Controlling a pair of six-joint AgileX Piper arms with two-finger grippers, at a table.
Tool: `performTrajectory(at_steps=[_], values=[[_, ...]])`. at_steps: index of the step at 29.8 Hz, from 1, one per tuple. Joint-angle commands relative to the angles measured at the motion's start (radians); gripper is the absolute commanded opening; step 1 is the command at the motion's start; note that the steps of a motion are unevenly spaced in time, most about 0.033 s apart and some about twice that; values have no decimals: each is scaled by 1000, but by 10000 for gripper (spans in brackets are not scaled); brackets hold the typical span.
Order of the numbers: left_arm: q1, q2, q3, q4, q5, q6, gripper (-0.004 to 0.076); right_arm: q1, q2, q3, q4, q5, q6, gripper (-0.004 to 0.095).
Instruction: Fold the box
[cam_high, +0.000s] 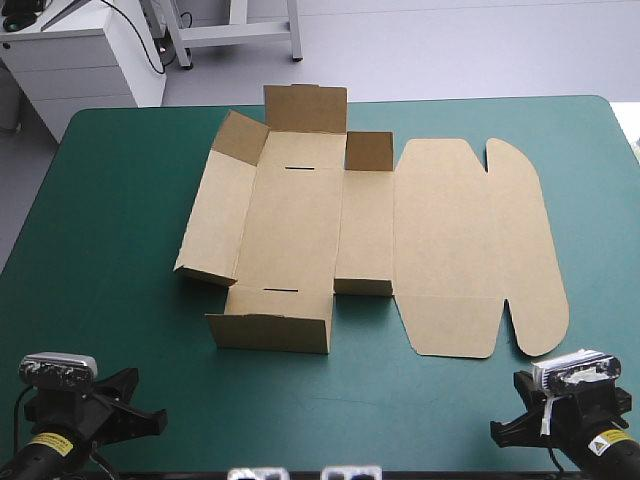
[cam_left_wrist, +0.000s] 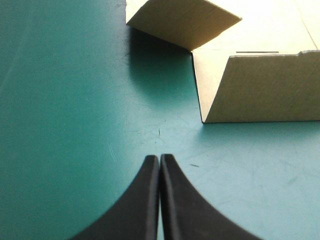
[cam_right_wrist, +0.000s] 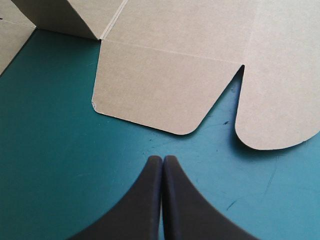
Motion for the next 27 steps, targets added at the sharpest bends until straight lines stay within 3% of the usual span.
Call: performTrajectory(at_steps=[1,9,13,27], values=[[0,20,-27,-27,-53,-1,-8,0,10,-22,16,-52,-6,-20],[0,20,-27,-27,-43,-1,-8,0,10,-22,16,-52,-6,-20],[0,54,-55,-27,15,6,-8,0,10,-22,16,-52,-6,-20],[0,453,-518,-117,50,62,-8,0,10,-22,14,-60,-6,-20]])
